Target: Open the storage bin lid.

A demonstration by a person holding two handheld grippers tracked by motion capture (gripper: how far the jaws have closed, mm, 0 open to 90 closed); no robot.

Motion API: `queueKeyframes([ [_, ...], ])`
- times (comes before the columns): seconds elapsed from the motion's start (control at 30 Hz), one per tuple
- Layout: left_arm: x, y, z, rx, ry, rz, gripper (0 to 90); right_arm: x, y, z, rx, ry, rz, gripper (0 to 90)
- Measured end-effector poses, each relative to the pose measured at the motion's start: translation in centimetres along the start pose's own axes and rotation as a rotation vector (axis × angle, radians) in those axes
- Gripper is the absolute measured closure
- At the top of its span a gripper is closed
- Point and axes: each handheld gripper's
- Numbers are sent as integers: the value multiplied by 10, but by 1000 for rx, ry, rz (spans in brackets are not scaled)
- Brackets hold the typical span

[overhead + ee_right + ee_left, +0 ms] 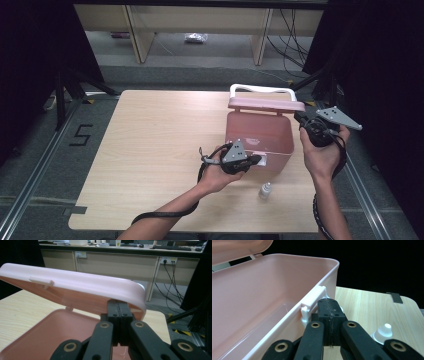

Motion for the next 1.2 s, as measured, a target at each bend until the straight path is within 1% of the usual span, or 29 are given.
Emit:
queueKeyframes([
  [0.03,0,0,0,1,0,1,896,0,1,1,-4,0,-2,900],
  [0.1,0,0,0,1,1,0,897,0,2,2,4,2,11,900],
  [0.17,0,0,0,2,1,3,897,0,3,3,-2,-5,8,900],
  [0.33,0,0,0,1,1,0,896,-2,5,6,-10,-3,2,900],
  [0.37,0,0,0,1,1,0,896,0,6,6,-8,-7,17,900],
  [0.43,0,0,0,1,1,1,896,-2,7,8,-16,-10,-1,900],
  [0.5,0,0,0,0,1,0,896,-1,9,8,-7,-13,25,900],
  [0.63,0,0,0,0,2,1,896,-1,10,10,-9,-18,20,900],
  [0.67,0,0,0,0,3,1,896,-1,11,12,-19,-19,13,900],
  [0.8,-1,0,0,0,4,2,896,-2,13,14,-18,-18,19,900],
  [0.83,-1,0,0,-1,4,2,896,-3,13,15,-24,-19,2,900],
  [0.87,-1,0,0,-1,4,2,896,-2,13,15,-23,-23,12,900],
  [0.9,-1,0,0,-1,4,2,896,-3,14,16,-25,-27,4,900],
  [0.97,0,0,0,-1,3,2,896,-2,15,16,-15,-24,15,900],
  [1.0,0,0,0,-2,4,1,896,-4,16,17,-22,-29,-3,900],
  [1.07,0,0,0,-2,4,1,896,-3,16,18,-20,-33,17,900],
  [1.2,-1,-1,1,-3,3,-2,896,-2,18,20,-24,-36,17,900],
])
Point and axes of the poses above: each handheld gripper's, and its own axes: z roughly forward along the jaws, y roughly out of its top, x roughly to its left
